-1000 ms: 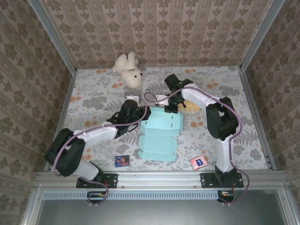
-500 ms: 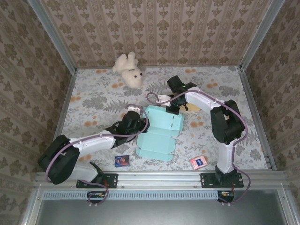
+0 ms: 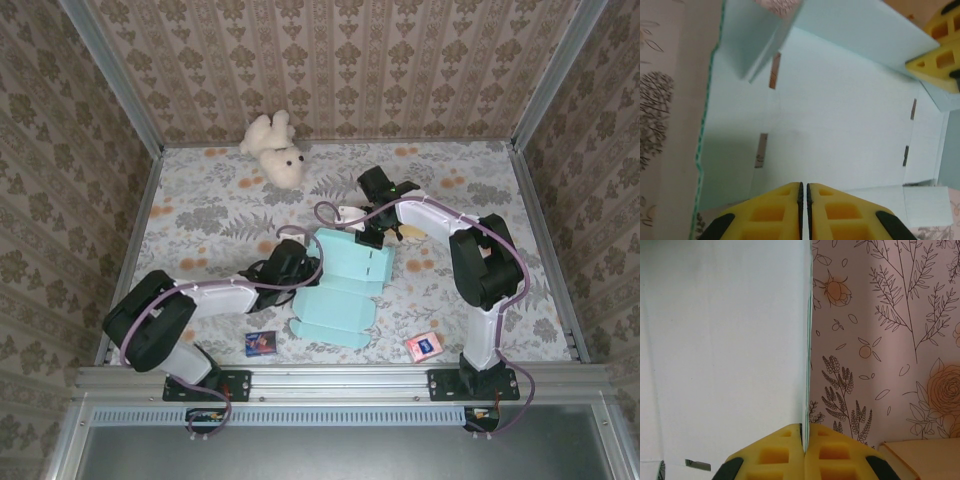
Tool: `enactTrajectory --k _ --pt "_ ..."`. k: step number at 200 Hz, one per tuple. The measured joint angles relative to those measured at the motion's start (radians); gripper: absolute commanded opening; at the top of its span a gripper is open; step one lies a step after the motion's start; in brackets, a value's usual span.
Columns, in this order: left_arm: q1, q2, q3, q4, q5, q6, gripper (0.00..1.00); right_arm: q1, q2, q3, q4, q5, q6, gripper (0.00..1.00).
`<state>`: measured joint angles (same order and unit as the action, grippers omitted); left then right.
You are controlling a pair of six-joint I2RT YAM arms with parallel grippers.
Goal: Fold the paper box
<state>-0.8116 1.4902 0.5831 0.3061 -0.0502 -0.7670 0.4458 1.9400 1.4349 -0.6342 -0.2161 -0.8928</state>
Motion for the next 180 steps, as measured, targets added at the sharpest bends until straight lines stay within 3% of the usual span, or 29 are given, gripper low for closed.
enactTrajectory --k 89,139,180 --pt "0.079 -0.151 -0.098 -0.054 -0.105 0.0 0.14 0.002 -0.002 0.0 0.004 0.003 0.0 0.0" --pt "0.073 -0.151 -0.131 -0.072 -0.103 0.0 0.14 0.003 -0.002 0.0 0.004 0.01 0.005 0.0" --pt "0.015 -0.116 -0.1 -0.07 -0.091 0.0 0.14 0.004 -0.002 -0.002 0.004 0.025 0.008 0.0"
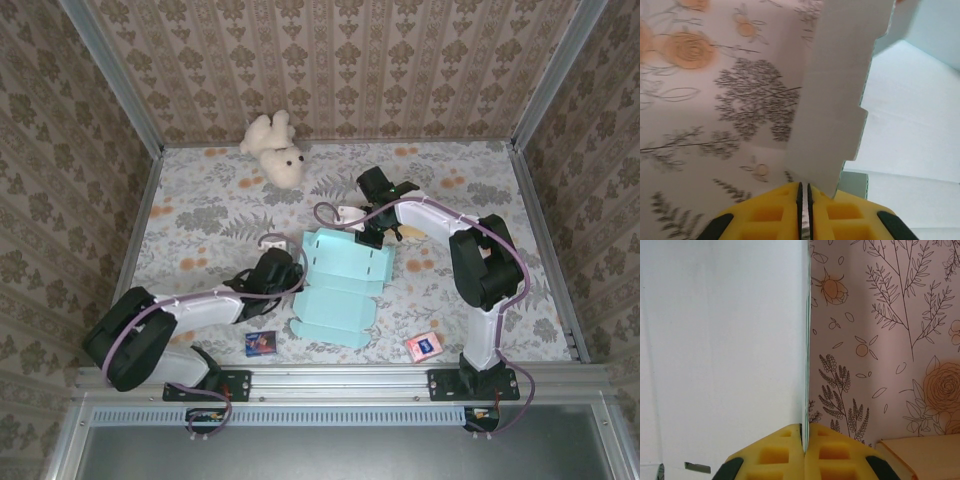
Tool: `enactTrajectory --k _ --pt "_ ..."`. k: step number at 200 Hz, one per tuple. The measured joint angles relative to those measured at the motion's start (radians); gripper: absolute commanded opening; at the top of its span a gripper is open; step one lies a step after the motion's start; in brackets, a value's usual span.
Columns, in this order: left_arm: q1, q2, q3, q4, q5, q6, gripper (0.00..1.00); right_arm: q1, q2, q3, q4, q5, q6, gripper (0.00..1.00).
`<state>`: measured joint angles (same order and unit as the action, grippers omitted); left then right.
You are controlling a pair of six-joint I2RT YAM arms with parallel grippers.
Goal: Fold the paper box
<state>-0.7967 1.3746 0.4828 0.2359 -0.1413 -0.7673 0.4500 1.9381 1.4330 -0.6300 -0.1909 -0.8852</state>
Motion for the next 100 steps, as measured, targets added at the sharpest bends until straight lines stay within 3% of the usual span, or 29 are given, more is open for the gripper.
enactTrajectory --k 54,100 --pt "-0.04 0.12 0.096 0.019 0.047 0.0 0.13 0.004 -0.01 -0.017 0.029 0.023 0.007 0.0" --pt "-0.04 0.02 0.084 -0.014 0.036 0.029 0.14 0.014 -0.071 -0.055 0.076 0.048 0.006 0.0"
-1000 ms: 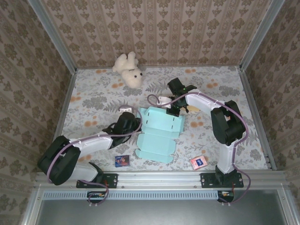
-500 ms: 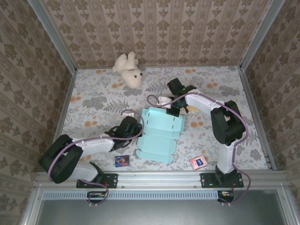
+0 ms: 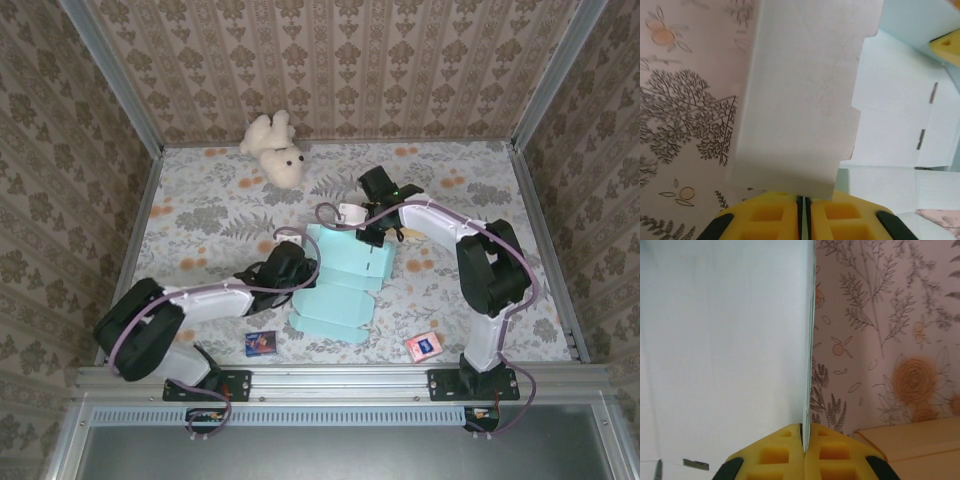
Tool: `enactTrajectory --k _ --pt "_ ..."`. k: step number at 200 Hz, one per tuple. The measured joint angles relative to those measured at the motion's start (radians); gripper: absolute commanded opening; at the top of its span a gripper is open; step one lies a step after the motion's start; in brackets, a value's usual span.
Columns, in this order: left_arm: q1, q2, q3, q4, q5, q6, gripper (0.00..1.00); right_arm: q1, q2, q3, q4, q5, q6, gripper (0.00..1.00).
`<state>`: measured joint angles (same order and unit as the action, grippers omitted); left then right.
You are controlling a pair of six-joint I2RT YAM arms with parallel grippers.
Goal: Fold the paper box
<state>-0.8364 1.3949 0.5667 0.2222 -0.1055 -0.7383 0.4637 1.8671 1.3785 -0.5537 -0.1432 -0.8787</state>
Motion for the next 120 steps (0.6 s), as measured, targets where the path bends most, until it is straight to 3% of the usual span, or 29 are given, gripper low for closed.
enactTrajectory --k 68,120 --pt "0.002 -0.53 -0.172 -0.118 -0.16 0.093 0.21 0.133 -0.148 -0.137 0.188 0.176 -0.074 0.0" --pt "0.068 -0.734 -0.303 -0.18 -0.237 0.115 0.26 0.277 -0.276 -0.382 0.525 0.332 -0.222 0.0"
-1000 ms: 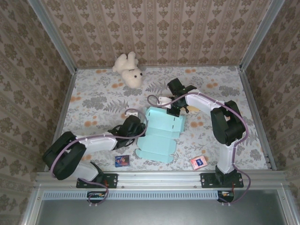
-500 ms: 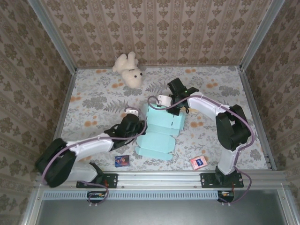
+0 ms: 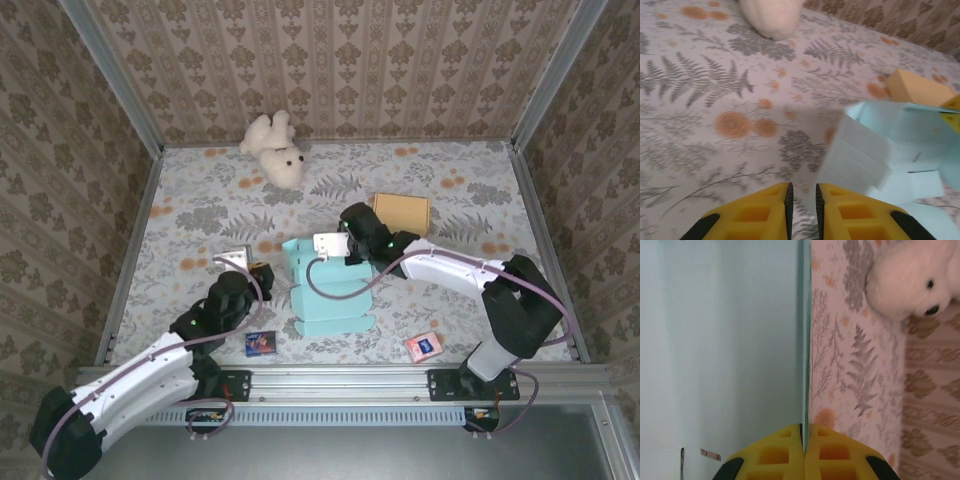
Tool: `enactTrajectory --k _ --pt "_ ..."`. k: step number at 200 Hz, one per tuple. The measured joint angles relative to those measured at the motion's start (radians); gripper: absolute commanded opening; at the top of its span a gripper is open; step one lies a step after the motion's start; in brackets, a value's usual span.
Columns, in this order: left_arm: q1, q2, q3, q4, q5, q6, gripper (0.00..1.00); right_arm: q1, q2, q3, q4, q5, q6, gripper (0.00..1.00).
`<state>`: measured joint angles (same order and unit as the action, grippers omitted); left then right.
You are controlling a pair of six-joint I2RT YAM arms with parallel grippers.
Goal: Fold the paper box
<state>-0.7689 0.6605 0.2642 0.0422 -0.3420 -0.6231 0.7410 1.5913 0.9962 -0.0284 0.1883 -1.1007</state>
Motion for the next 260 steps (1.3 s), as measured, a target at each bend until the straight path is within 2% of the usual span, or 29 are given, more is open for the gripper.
enactTrajectory --k 30,81,120,147,201,260 --pt "0.027 -0.025 -0.055 0.0 -0.008 0.014 0.27 0.071 0.004 -0.111 0.208 0.085 -0.084 0.0" --pt "0.031 -0.044 -0.122 0.042 0.006 0.056 0.28 0.112 0.042 -0.254 0.582 0.185 -0.178 0.0" --pt "0.031 -0.089 -0.127 0.052 -0.003 0.071 0.28 0.122 0.079 -0.282 0.749 0.217 -0.218 0.0" --pt "0.039 -0.092 -0.127 0.055 -0.016 0.074 0.3 0.124 0.158 -0.295 0.862 0.234 -0.257 0.0" --pt "0.077 -0.014 -0.128 0.081 -0.024 0.086 0.31 0.137 0.301 -0.345 1.178 0.279 -0.346 0.0" --pt "0.092 0.067 -0.142 0.178 0.024 0.127 0.4 0.15 0.321 -0.384 1.283 0.28 -0.389 0.0"
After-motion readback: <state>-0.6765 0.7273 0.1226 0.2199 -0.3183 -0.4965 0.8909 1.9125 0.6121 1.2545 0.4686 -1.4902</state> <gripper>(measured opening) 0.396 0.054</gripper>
